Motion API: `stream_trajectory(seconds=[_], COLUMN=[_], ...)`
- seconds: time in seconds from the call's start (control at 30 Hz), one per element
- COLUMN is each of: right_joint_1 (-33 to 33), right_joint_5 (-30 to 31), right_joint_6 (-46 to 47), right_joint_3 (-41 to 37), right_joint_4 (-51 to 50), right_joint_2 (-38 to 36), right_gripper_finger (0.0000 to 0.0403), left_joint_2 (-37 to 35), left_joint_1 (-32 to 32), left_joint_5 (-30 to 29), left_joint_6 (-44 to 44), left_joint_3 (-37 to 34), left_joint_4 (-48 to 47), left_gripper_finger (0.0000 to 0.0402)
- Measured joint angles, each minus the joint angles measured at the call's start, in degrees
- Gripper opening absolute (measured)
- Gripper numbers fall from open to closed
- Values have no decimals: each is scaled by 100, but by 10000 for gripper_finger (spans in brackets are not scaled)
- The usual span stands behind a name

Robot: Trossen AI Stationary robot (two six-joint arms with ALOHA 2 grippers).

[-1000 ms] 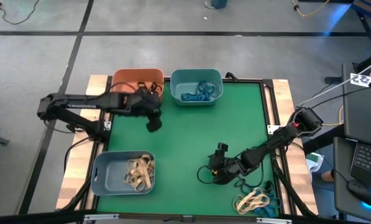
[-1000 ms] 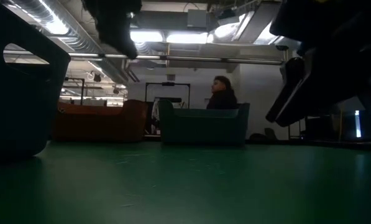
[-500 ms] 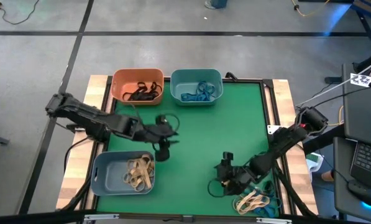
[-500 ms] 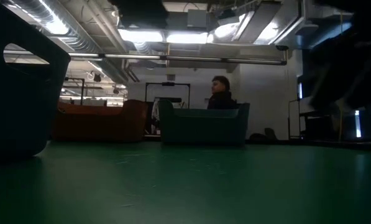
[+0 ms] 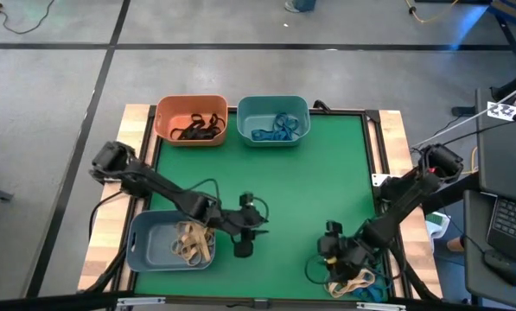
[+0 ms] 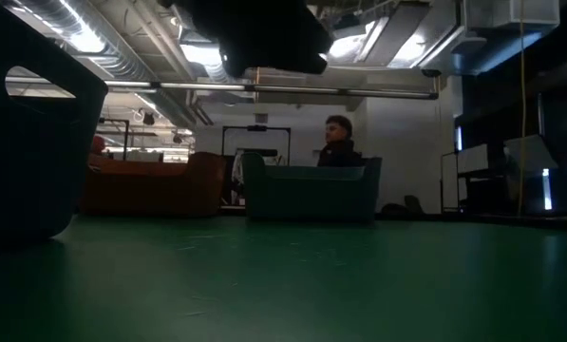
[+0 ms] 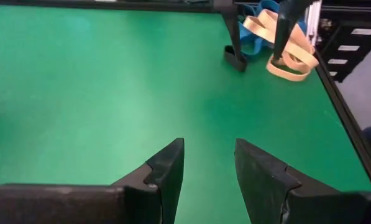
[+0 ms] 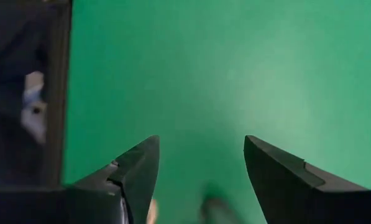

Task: Sort rubber bands into baskets
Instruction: Put the small black rubber band into the orange bin

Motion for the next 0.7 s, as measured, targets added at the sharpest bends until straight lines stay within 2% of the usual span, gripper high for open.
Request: stream_trajectory(seconds=[0.13, 0.23, 0.5, 0.7], right_joint_1=[244, 460, 735, 644], right_joint_5=[-474, -524, -353, -40], right_joint_6=[536, 806, 1347, 932], right_joint_3=[0, 0, 2, 2], right_joint_4=[-41, -150, -1648, -1672], right_joint_2=[0, 0, 56, 347], right_gripper_finger=[236, 236, 236, 235], left_joint_2=[329, 549, 803, 803], left_joint_1=[-129, -202, -223, -181], left_joint_5=[-1, -1, -1, -7], left_joint_6=[-139, -213, -206, -200], left_joint_3=[1, 0, 1, 1], left_joint_4=[478, 797, 1059, 1061], left_gripper_finger=[138, 138, 138, 138])
